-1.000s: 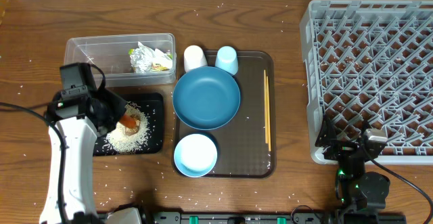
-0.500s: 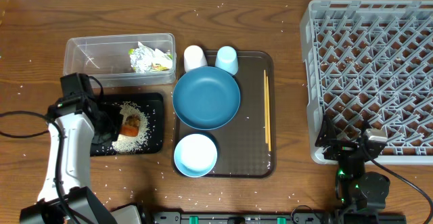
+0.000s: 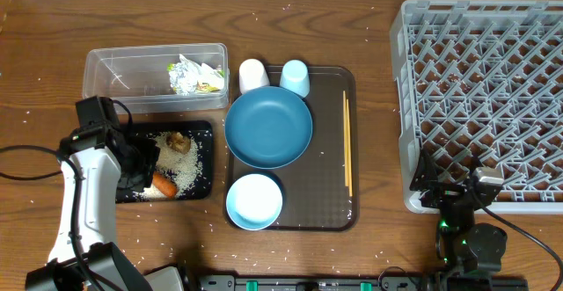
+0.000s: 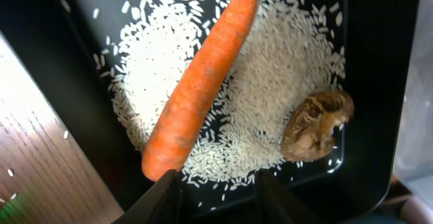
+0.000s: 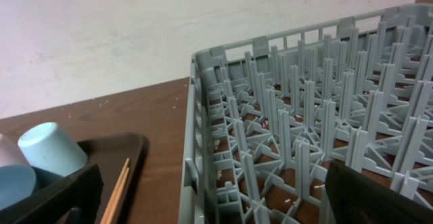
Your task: Sort waste into correct bins and load items into the dishwasher rack
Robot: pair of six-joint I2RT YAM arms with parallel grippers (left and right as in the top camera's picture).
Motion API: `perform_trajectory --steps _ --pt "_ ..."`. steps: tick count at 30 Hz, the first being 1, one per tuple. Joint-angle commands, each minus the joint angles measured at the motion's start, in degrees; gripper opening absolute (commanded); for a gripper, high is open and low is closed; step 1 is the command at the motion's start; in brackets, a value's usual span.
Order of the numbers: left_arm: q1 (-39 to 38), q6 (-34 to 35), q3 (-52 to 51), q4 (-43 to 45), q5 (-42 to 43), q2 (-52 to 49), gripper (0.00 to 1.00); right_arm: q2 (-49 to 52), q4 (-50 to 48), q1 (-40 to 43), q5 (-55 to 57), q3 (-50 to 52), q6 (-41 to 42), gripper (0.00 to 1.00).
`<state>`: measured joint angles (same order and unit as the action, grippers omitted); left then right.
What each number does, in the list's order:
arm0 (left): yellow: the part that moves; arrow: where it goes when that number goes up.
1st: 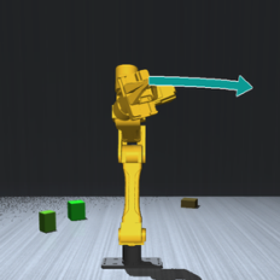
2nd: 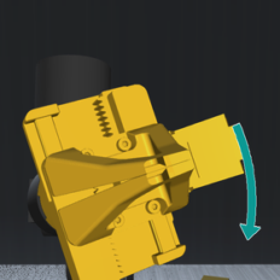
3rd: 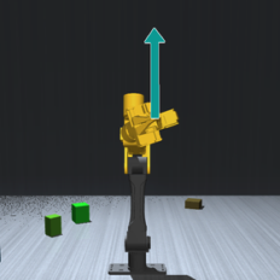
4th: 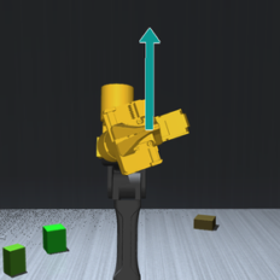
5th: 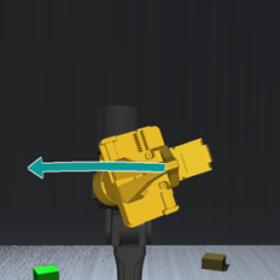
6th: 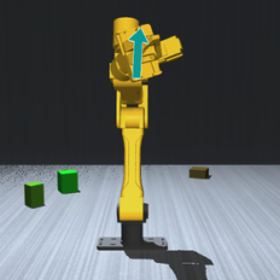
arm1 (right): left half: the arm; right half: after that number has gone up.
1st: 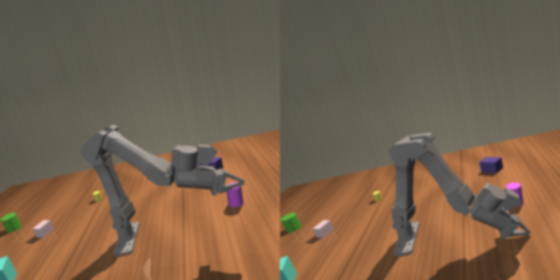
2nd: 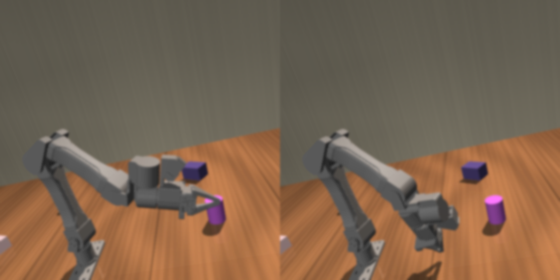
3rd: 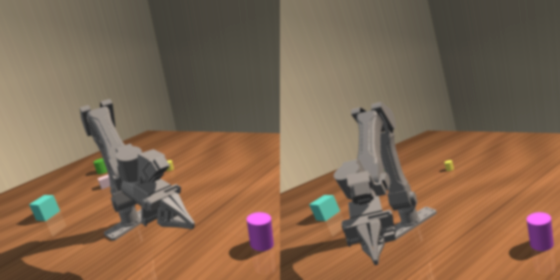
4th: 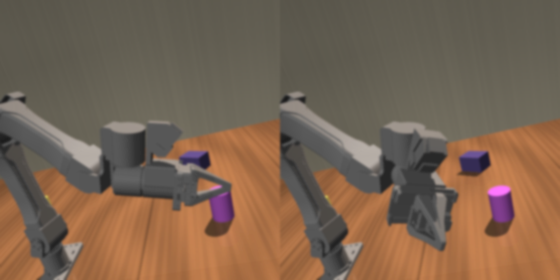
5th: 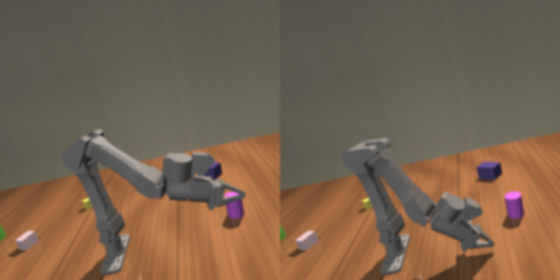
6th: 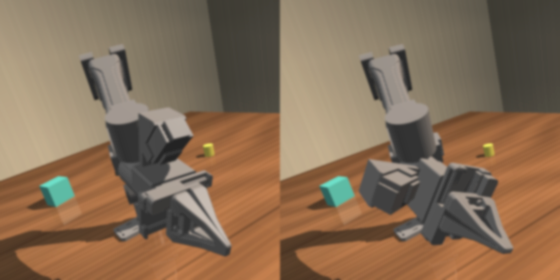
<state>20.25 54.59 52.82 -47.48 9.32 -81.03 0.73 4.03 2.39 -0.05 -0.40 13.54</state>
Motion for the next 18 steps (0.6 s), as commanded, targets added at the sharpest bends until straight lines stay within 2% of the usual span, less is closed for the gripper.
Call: perform_trajectory --steps 1,5,12,14,18 --pt "0.3 -5.7 0.2 -0.2 3.5 0.7 0.37 -0.1 0.2 1.0 0.2 0.1 -0.3 0.99" --pt "0.3 -9.1 0.5 -0.2 5.2 3.4 0.38 -0.1 0.2 1.0 0.2 0.1 -0.3 0.99" --pt "5.2 -9.1 0.7 0.7 3.7 12.3 0.45 -0.1 0.2 1.0 0.2 0.1 -0.3 0.99" --pt "8.2 -9.1 0.7 0.5 1.9 15.0 0.56 -0.1 0.2 1.0 0.2 0.1 -0.3 0.99" --pt "13.9 -9.1 0.7 -1.8 0.9 19.4 0.99 -0.1 0.2 1.0 0.2 0.1 -0.3 0.99"
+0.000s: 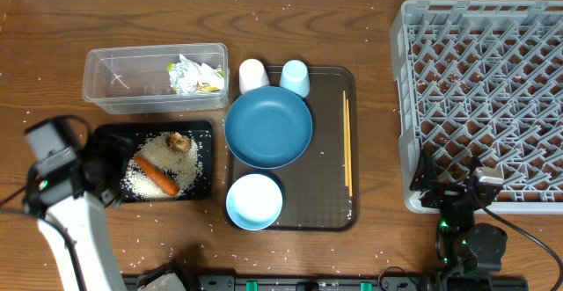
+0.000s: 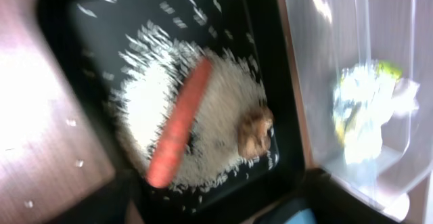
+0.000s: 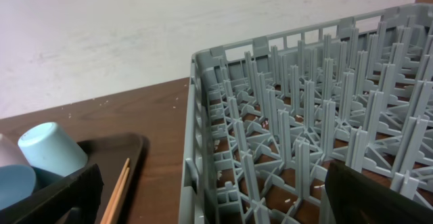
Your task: Sort waste into correct bins and load items into the dishwasher rack
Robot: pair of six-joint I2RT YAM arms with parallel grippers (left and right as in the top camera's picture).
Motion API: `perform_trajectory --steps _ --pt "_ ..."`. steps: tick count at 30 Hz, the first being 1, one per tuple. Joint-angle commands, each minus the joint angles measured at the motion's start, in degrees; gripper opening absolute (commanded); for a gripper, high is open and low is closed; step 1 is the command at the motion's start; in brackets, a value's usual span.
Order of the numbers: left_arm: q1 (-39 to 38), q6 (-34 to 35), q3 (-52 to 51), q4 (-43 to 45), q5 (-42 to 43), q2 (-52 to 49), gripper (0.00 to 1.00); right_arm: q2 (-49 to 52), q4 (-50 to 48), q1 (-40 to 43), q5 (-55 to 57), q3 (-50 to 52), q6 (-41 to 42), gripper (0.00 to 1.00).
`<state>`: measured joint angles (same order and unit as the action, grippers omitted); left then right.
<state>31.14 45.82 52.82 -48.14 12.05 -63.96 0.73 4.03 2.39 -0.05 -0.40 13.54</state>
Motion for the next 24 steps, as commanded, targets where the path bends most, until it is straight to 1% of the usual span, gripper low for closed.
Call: perform_trajectory --steps 1,5,18,20,21,23,24 --pt "4.0 -0.4 0.7 -1.8 -1.8 3.1 0.98 -0.1 0.2 1.0 0.2 0.1 -0.3 0.99" --pt "6.4 -0.4 0.7 -3.1 -1.8 4.7 0.98 -0.1 0.2 1.0 0.2 0.1 -0.3 0.99" --pt "6.5 -0.4 0.7 -3.0 -1.8 4.1 0.98 -0.1 0.2 1.0 -0.4 0.1 -0.3 0.99" --pt "6.5 -0.4 0.7 -3.0 -1.8 4.1 0.98 -0.1 -0.3 1.0 -2.0 0.1 0.4 0.99" --pt "6.5 -0.4 0.7 -3.0 -1.8 4.1 0.98 -0.1 -0.9 0.9 -5.0 0.1 2.9 0.99" --pt "6.5 -0.4 0.7 -3.0 -1.8 4.1 0.98 -0.1 -2.3 0.9 -15.8 0.1 11.5 0.99" --pt "6.5 -0.4 0.7 -3.0 -1.8 4.1 0.98 -0.1 -3.1 0.9 -22.4 0.1 17.2 0.99"
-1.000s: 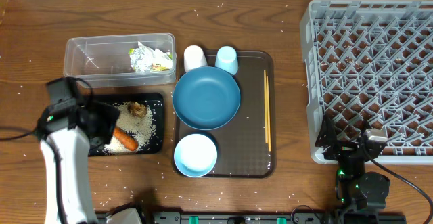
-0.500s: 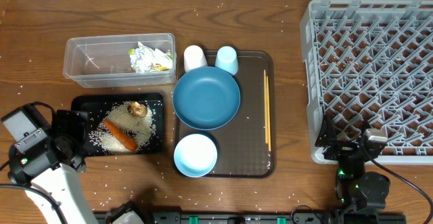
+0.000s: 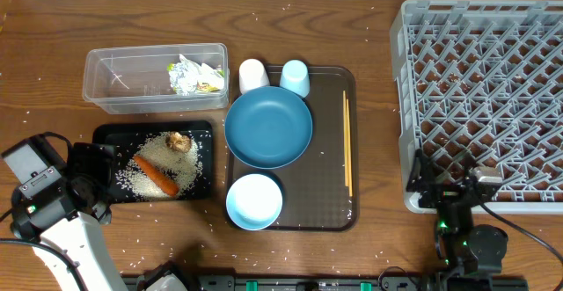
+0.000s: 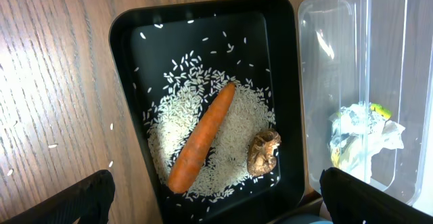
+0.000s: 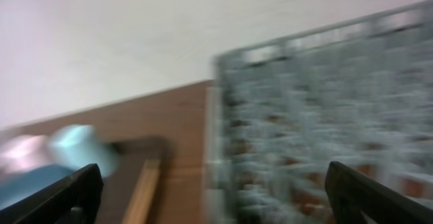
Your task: Sort waste into correct bins and load items into the dishwasher rack
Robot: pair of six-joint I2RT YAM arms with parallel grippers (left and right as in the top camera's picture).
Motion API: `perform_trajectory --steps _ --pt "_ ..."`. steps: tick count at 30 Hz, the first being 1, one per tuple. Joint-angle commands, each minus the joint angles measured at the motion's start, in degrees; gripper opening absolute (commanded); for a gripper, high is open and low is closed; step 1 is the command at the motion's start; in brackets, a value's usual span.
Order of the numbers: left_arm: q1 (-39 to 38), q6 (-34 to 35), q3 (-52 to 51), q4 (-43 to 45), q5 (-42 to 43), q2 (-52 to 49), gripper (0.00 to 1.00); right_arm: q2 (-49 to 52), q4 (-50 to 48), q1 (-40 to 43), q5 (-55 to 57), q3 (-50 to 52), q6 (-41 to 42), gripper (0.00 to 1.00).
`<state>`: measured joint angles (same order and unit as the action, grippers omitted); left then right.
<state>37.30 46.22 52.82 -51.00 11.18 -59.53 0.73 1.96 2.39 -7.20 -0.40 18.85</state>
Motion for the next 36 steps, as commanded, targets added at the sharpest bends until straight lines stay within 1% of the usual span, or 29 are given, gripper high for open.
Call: perform_trajectory --steps 1,2,3,4,8,10,12,16,18,19,21,24,27,31,34,36 --pt "0.3 -0.8 0.7 -0.2 -0.9 -0.3 0.98 -0.1 -1.8 0.9 -25.0 0.1 20.4 0.99" --pt "0.3 -0.8 0.7 -0.2 -0.9 -0.3 0.98 -0.1 -1.8 0.9 -34.9 0.1 28.5 0.99" --pt "0.3 -0.8 0.7 -0.2 -0.9 -0.3 0.98 -0.1 -1.2 0.9 -42.5 0.1 33.8 0.99" --pt "0.3 -0.8 0.7 -0.2 -0.9 -0.3 0.98 -0.1 -0.7 0.9 -47.6 0.1 36.9 0.99" --pt "0.3 -0.8 0.7 -0.2 -0.9 -0.3 0.98 -0.1 -0.8 0.9 -48.7 0.1 42.7 0.99" --pt "0.3 -0.8 0.7 -0.2 -0.9 -0.3 0.98 -0.1 -3.8 0.9 -49.5 0.1 45.5 0.99" --pt "0.3 -0.8 0.7 -0.2 -0.9 -0.3 0.98 -0.1 -10.4 0.9 -50.7 0.1 46.9 0.99" --pt "0.3 -0.8 0.7 -0.2 -0.9 -0.3 0.98 -0.1 -27.4 0.9 -48.4 -0.1 55.5 0.99" --pt "0.3 -0.8 0.7 -0.2 -0.9 -0.3 0.98 -0.1 -30.6 0.9 -46.2 -1.3 56.5 0.99" --pt "0.3 -0.8 0.7 -0.2 -0.9 -0.3 0.98 0.0 -30.1 0.9 -45.2 -2.4 55.0 0.99" --pt "0.3 -0.8 0.7 -0.2 -0.9 -0.3 0.98 1.0 -26.4 1.0 -43.8 -4.8 48.2 0.99" --pt "0.3 -0.8 0.7 -0.2 -0.9 -0.3 0.98 5.1 -16.7 1.0 -42.3 -10.1 40.5 0.99" --pt "0.3 -0.8 0.7 -0.2 -0.9 -0.3 0.98 12.3 -14.7 1.0 -43.7 -16.3 33.1 0.99" --pt "0.3 -0.8 0.7 -0.2 -0.9 -0.3 0.98 24.9 -10.7 0.9 -45.5 -27.8 23.8 0.99" --pt "0.3 -0.8 0.7 -0.2 -0.9 -0.3 0.98 33.4 -1.3 0.9 -45.7 -37.3 14.6 0.99" --pt "0.3 -0.8 0.7 -0.2 -0.9 -0.3 0.98 38.4 7.8 0.3 -43.3 -43.9 8.2 0.99"
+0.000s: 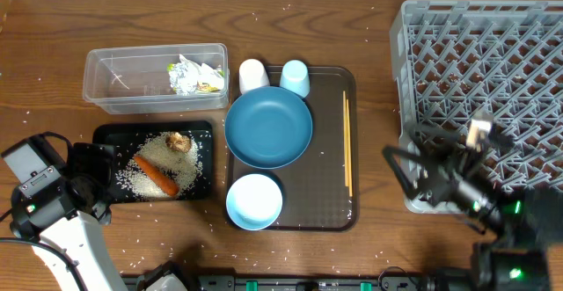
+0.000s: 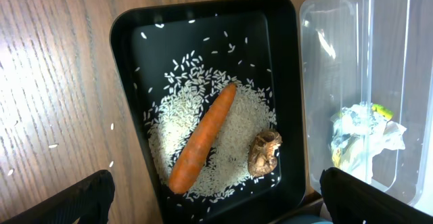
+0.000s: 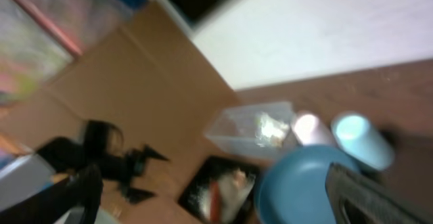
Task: Sort waste into correct bins and load items into the dishwasher rack
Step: 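Move the right gripper to the light blue bowl and grasp its rim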
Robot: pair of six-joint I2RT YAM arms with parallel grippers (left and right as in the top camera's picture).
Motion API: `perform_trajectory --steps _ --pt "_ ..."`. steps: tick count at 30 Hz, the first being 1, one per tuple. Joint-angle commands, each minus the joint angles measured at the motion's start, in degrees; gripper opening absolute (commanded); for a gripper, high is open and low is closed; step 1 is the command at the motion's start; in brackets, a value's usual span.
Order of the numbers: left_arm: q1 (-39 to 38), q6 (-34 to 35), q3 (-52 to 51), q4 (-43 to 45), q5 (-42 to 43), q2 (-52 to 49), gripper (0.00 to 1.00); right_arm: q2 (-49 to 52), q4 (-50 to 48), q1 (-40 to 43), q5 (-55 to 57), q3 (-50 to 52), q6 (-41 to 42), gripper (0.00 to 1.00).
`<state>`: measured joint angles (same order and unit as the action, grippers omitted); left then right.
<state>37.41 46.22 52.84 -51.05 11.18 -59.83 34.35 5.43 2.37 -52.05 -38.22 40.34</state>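
A carrot (image 1: 155, 175) (image 2: 201, 137) lies on rice in the black tray (image 1: 106, 133) beside a mushroom (image 2: 264, 152). The clear bin (image 1: 123, 76) behind it holds a crumpled wrapper (image 1: 195, 74). On the brown tray (image 1: 330, 194) sit a blue plate (image 1: 267, 126), a bowl (image 1: 255, 200), a white cup (image 1: 253, 74), a blue cup (image 1: 295, 77) and chopsticks (image 1: 347, 141). My left gripper (image 1: 95, 185) (image 2: 216, 210) hangs open and empty, left of the black tray. My right gripper (image 1: 412, 163) (image 3: 223, 204) is raised and open at the left front of the grey rack (image 1: 493, 80).
Rice grains are scattered over the wooden table. The right wrist view is blurred; it looks leftward over the blue plate (image 3: 304, 183), the cups and the clear bin (image 3: 250, 126), with a white wall behind. The rack fills the table's right side.
My right arm has lifted from its spot in front of the rack and turned, so its camera now looks left across the table. The left arm and all objects are unchanged.
My left gripper was first low over the carrot lying in the black tray. It then stood farther left, and later higher with the jaws wide open, the carrot left on the rice. My right arm stayed still by the rack, then showed motion blur, and now stands raised.
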Motion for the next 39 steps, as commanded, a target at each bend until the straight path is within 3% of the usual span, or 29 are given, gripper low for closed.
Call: perform_trajectory --steps 1,8,15,26,32,39 --pt "0.2 -0.8 0.7 -0.1 -0.9 0.0 0.98 7.2 9.7 -0.5 4.6 -9.6 -16.3 0.99" --pt "0.2 -0.8 0.7 -0.1 -0.9 0.0 0.98 19.5 31.8 -16.7 32.5 -26.6 -27.7 0.99" --pt "0.2 -0.8 0.7 -0.1 -0.9 0.0 0.98 31.9 39.4 -39.4 50.8 -33.8 -27.8 0.99" --pt "0.2 -0.8 0.7 -0.1 -0.9 0.0 0.98 52.3 38.3 -57.6 47.3 -34.0 -21.4 0.99" --pt "0.2 -0.8 0.7 -0.1 -0.9 0.0 0.98 57.6 33.4 -63.8 38.4 -34.0 -18.5 0.99" --pt "0.2 -0.8 0.7 -0.1 -0.9 0.0 0.98 62.6 28.3 -68.4 41.8 -34.0 -18.5 0.99"
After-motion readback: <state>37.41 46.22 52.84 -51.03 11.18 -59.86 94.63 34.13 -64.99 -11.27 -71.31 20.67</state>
